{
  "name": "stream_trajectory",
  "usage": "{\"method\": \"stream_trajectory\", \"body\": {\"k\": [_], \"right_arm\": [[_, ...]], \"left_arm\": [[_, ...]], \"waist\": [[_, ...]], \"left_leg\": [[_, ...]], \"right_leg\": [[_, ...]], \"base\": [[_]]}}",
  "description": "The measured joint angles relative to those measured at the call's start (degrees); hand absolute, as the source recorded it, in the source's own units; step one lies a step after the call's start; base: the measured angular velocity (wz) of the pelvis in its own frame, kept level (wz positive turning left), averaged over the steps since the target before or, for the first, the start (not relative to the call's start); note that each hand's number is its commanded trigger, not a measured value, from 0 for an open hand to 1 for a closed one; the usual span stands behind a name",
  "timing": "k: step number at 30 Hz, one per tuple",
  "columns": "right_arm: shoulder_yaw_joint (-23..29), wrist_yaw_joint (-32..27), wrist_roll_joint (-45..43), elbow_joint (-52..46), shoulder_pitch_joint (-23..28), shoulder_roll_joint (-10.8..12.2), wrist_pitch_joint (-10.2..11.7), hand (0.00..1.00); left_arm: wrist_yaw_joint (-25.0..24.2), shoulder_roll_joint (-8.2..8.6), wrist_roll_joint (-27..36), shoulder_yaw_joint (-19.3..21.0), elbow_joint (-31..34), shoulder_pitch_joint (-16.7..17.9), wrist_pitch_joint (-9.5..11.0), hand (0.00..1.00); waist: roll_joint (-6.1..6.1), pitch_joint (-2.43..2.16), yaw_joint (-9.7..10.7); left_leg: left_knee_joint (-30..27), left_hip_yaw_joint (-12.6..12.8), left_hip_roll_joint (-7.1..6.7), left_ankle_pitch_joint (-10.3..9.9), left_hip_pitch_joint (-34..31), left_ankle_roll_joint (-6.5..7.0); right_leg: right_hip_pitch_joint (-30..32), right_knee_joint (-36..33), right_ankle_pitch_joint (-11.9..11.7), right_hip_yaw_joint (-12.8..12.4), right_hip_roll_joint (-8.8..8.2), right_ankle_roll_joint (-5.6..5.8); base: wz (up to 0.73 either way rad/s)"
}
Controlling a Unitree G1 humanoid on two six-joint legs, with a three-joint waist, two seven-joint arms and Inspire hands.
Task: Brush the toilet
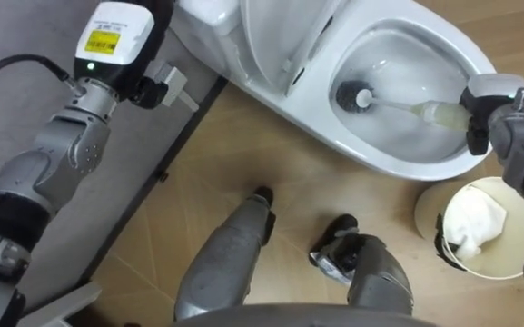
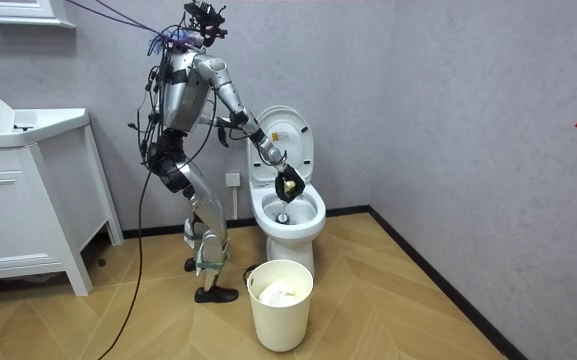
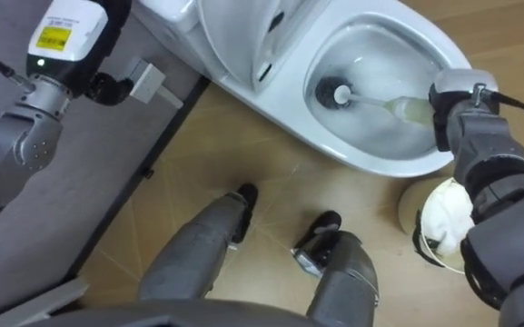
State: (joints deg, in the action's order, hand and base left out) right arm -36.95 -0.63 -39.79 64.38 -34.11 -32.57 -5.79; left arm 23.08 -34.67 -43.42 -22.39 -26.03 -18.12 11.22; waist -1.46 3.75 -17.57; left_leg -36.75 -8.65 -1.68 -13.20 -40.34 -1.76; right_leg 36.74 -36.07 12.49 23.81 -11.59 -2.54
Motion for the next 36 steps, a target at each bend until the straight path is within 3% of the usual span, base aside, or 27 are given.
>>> {"method": "stream_trajectory", "body": {"k": [6,13,19,23,27,32,36], "right_arm": [[-0.4,-0.4,0.1,-0.1,0.0,-0.4,0.0,1.00],[-0.7,-0.5,-2.0,-1.6,0.1,-0.5,-0.1,1.00],[-1.8,-1.2,-4.9,-5.9,0.6,-1.1,-0.4,1.00],[-1.9,-1.3,-5.0,-6.7,0.4,-1.0,-0.9,1.00],[-1.7,-1.8,-6.4,-7.0,0.4,0.9,-1.9,1.00],[-1.1,-1.6,-7.9,-8.5,0.3,2.0,-1.9,1.00],[-1.2,-1.5,-3.9,-8.9,0.2,2.0,-1.9,1.00]], "left_arm": [[1.3,0.00,0.1,1.7,0.0,0.0,-0.2,0.00],[1.4,0.00,0.0,1.8,0.0,0.1,-0.2,0.00],[2.8,0.04,0.3,1.8,0.0,-0.2,-0.1,0.00],[2.7,1.61,0.3,1.8,0.3,-1.2,-0.2,0.00],[2.7,3.55,0.0,1.7,0.3,-2.4,-0.8,0.00],[2.7,3.58,0.2,0.2,0.1,-4.4,-0.9,0.00],[2.6,4.24,0.1,-2.7,0.1,-6.5,-0.9,0.00]], "waist": [[-0.78,0.00,0.0],[-0.79,0.00,0.1],[-0.65,0.05,1.4],[-0.49,0.08,1.7],[-0.30,0.10,2.8],[-0.28,0.11,4.9],[0.79,0.29,4.8]], "left_leg": [[0.1,0.0,0.09,0.0,0.0,0.00],[1.3,0.2,0.10,0.0,0.6,0.00],[1.2,0.2,0.16,0.0,0.2,0.00],[0.0,0.6,0.44,-0.1,-1.2,0.08],[0.2,0.8,0.88,-0.1,-1.6,0.15],[-0.1,0.9,0.88,-0.1,-2.3,0.12],[-0.1,2.1,1.01,-0.1,-2.3,0.13]], "right_leg": [[0.0,0.1,0.0,-0.1,0.11,-0.04],[0.0,0.5,0.0,-0.3,0.20,-0.01],[0.3,0.5,0.0,-0.2,0.29,0.04],[1.2,0.4,0.0,-0.2,0.46,0.05],[1.3,0.5,-0.1,-0.1,0.94,0.08],[2.1,0.2,-0.2,-0.4,0.91,-0.10],[3.1,-0.6,-0.2,-1.8,0.78,-0.14]], "base": [[0.00],[0.00],[0.00],[0.00],[0.00],[-0.03],[-0.10]]}}
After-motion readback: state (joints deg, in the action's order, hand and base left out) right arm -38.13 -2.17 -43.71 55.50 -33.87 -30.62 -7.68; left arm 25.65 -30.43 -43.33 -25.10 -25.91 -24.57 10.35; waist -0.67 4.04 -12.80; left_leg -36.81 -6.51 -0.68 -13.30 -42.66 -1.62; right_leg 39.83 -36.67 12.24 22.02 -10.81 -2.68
